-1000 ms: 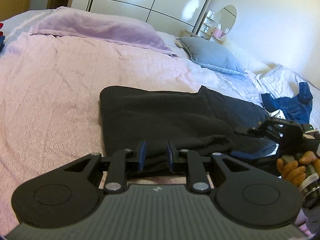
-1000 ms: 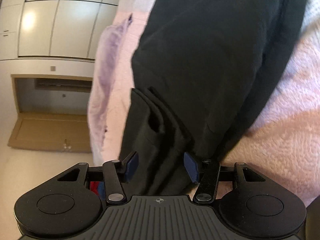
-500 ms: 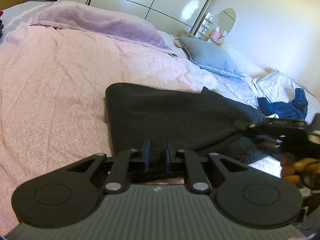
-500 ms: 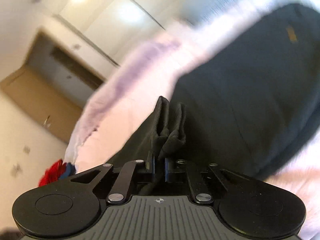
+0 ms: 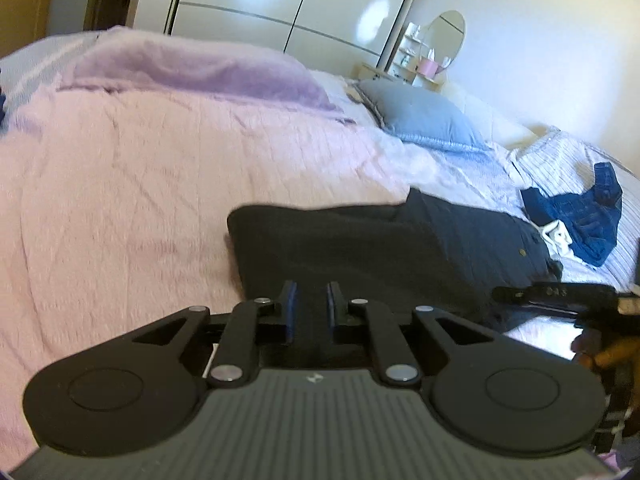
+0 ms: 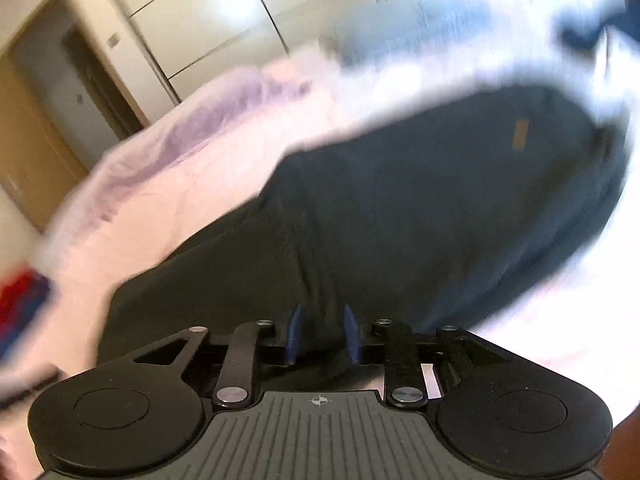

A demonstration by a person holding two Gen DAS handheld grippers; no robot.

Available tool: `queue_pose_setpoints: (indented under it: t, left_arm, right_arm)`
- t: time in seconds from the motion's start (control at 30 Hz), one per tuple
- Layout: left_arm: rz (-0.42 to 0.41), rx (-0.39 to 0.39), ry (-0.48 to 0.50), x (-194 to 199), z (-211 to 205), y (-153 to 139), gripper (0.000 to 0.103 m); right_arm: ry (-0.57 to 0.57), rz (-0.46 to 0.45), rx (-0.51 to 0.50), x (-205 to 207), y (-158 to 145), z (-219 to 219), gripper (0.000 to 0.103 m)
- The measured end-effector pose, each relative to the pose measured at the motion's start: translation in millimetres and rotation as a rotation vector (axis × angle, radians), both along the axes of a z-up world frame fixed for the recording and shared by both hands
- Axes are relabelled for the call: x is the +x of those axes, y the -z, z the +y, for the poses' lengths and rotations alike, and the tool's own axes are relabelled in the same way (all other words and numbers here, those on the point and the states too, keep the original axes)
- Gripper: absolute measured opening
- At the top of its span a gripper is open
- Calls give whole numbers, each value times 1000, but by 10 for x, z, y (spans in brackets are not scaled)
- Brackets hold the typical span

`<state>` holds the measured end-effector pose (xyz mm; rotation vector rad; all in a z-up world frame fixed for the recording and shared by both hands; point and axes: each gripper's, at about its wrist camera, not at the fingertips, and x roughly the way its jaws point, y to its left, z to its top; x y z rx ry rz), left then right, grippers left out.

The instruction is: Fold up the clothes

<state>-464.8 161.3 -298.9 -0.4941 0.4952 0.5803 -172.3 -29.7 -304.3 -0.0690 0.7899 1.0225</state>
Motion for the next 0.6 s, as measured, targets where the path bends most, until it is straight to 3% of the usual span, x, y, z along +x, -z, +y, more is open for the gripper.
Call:
queue_pose_setpoints:
  t: [0.07, 0.17, 0.27, 0.4, 0.5, 0.6]
  left_arm:
    - [8, 14, 15, 103, 13, -7, 10]
    - [37, -1, 40, 269, 18, 102, 10]
    - [111, 3, 48, 372, -33, 328, 11]
    - [128, 16, 41, 325, -82, 492, 12]
    - [122, -2, 31, 314, -13, 401, 8]
    - [76, 40, 32, 341, 143, 180, 9]
  right_arm:
    - [-33, -134, 11, -197, -86, 85, 28]
    - [-162, -145, 31, -301, 27, 325, 28]
    - [-252, -198, -111, -392, 372, 510, 28]
    - [-320, -361, -177, -568, 664, 410, 28]
    - [-316, -319, -202, -481, 641, 450, 28]
    - [-278, -230, -174, -278, 326, 568, 28]
